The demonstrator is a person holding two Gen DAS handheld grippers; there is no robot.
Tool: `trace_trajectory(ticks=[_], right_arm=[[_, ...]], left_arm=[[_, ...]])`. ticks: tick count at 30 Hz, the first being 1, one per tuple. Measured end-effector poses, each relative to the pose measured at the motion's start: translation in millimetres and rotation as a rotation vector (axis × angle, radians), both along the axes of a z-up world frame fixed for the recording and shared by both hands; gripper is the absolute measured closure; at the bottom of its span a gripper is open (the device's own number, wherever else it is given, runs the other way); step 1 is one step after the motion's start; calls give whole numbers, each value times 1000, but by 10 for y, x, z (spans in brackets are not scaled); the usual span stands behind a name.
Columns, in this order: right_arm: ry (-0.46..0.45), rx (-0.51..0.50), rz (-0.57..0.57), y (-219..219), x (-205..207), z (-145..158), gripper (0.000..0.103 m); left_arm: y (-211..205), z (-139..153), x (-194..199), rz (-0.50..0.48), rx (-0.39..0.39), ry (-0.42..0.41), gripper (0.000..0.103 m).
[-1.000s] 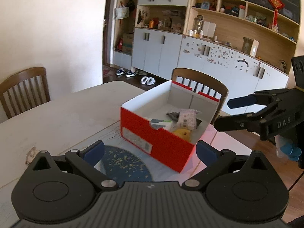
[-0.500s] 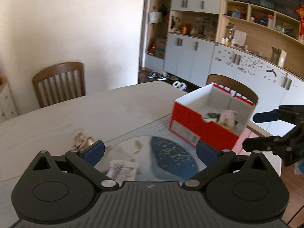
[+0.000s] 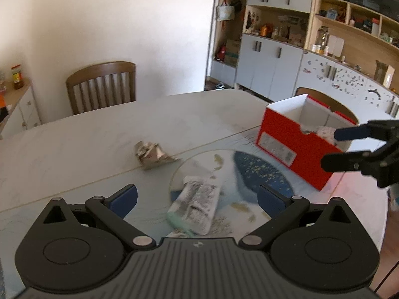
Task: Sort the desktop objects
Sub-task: 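Move both tools toward the white printed packet and cable on the table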
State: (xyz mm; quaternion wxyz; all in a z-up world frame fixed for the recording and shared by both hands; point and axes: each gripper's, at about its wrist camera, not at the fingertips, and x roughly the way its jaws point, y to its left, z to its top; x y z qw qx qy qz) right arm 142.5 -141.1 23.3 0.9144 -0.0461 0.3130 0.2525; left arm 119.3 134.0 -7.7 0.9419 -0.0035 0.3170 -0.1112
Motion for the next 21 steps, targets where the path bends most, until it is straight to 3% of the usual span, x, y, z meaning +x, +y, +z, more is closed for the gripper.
trace_trajectory(ticks=[12,21], right_arm=[[19,-17,66,399,281,-231,1],[49,-57,125,721,548,-571,1]], left_arm=[[235,-346,9,45,4,55,0],[287,-647,108,81,11,95,0]])
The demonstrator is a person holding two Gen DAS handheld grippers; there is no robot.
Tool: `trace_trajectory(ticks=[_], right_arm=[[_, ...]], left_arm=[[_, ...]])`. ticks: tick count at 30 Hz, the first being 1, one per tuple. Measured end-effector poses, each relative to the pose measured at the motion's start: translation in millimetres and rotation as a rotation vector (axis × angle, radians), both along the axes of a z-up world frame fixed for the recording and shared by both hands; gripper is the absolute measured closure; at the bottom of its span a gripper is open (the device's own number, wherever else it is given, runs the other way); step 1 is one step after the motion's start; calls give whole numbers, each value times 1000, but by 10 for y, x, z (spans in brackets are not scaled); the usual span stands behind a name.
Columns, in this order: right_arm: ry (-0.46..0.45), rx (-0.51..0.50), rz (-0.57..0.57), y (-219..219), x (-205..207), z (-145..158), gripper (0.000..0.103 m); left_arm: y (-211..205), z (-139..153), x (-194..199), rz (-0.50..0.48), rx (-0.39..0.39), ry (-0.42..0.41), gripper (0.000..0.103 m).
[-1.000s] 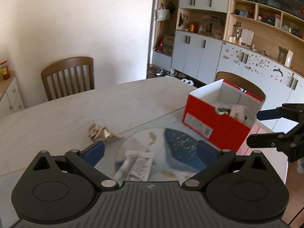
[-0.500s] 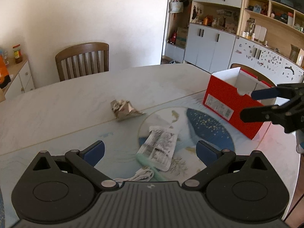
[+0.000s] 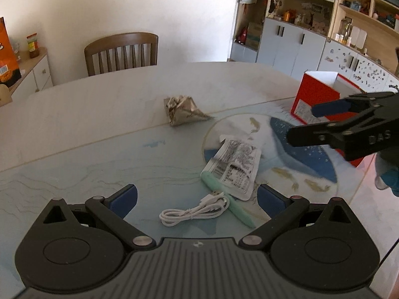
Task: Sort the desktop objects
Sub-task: 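Move both tools toward the white printed packet and cable on the table, then grasp the white printed packet with the right tool while the left tool grasps the white cable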
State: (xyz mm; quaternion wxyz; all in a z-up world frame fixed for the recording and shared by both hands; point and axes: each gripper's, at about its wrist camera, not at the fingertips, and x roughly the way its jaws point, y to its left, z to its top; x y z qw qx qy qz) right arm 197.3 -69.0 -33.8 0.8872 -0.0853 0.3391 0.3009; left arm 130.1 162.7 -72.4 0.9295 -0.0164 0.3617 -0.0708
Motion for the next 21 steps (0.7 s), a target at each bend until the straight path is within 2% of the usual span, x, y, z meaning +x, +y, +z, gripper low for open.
trace_trajectory(ticks=[11,21], right_arm=[[45,-38,51,188,270,-403,1],[86,-52,98,279,431,-611,0]], left_arm=[[32,-224,84,24,-12,15,1],[43,-334,129,32,-20,21,1]])
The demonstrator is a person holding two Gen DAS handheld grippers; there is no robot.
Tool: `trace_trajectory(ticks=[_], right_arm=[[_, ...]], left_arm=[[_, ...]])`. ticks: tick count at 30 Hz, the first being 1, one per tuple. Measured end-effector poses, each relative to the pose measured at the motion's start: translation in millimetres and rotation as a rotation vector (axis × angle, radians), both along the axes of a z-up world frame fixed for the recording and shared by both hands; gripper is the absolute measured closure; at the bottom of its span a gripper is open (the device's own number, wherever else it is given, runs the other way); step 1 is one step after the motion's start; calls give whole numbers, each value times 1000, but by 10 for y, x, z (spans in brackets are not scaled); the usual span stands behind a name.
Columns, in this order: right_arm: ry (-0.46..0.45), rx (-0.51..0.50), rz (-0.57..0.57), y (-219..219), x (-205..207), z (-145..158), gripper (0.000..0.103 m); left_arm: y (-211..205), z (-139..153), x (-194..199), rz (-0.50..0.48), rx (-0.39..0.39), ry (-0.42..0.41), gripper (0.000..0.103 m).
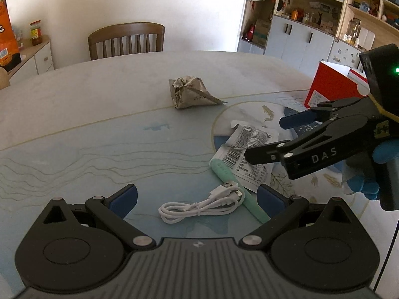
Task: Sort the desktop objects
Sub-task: 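Grasp the white printed packet with the right tool while the left tool grasps the white cable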
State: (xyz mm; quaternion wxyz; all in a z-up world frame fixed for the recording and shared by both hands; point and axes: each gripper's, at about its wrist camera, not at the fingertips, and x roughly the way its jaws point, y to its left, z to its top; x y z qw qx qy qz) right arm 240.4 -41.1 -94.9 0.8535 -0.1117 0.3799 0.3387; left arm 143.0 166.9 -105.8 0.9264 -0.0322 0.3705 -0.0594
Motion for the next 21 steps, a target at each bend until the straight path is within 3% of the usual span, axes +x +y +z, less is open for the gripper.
trace_trajectory(ticks=[6,12,16,21], right_arm=[[14,10,18,64,46,-77,0],[-31,-5,48,125,16,-109,0],[-42,-1,54,102,11,-111,5],[-45,5,22,-23,51,-102,7]], left_arm=[[13,-67,45,4,-5,11,1],[10,-90,52,8,-2,5,1],[-16,-100,46,10,12,-5,1],[-22,-85,15,22,9,-15,13]])
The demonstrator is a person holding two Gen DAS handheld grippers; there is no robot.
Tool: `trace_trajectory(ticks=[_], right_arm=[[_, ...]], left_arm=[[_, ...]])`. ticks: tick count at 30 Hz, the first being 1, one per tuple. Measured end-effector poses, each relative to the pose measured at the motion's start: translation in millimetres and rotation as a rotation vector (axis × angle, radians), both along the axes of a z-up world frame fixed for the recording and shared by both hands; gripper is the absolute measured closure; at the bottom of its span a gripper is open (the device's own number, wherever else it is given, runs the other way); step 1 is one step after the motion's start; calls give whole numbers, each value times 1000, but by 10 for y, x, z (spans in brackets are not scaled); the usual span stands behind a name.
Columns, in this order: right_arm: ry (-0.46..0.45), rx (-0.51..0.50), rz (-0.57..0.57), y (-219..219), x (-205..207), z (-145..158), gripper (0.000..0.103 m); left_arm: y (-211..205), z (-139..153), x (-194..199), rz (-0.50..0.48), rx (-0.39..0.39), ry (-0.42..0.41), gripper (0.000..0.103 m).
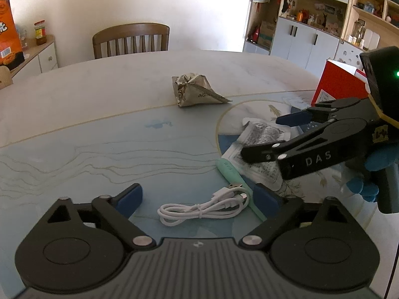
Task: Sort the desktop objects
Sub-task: 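Grasp the white printed packet with the right tool while the left tool grasps the white cable, then carry the printed packet and white cable with both tools over the shoebox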
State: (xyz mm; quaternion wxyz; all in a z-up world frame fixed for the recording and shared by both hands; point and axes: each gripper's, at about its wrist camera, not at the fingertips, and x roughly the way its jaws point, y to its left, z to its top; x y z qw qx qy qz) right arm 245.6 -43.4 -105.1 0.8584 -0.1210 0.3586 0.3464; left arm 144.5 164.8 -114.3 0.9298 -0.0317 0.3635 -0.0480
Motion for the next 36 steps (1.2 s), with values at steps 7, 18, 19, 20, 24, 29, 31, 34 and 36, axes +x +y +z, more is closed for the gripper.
trace_trajectory(ticks=[7,18,19,20,24,29,31,34,36], right_arm=[[8,3,-74,-228,75,8,10],[-11,17,-127,-276,12,69,23],[-5,21,-130,-283,21,79,23],[-2,23,-135,-289,29,84,23],[-11,15,-138,-296,15,92,25],[-3,14,-143,-322,30,131,28],[1,15,-144,-343,22,142,28],[-5,18,-153,-368,9,167,29],[-7,24,-159,-394,-3,200,29]], left_arm=[[14,19,-62,14,-13,-7,27],[45,57,-100,53,-40,-24,30],[52,72,-108,57,-42,-28,30],[56,84,-117,61,-39,-31,30],[92,110,-149,72,-37,-35,30],[138,142,-182,83,-39,-41,31],[148,148,-193,84,-42,-40,31],[151,165,-207,84,-44,-41,31],[149,177,-212,85,-40,-42,31]])
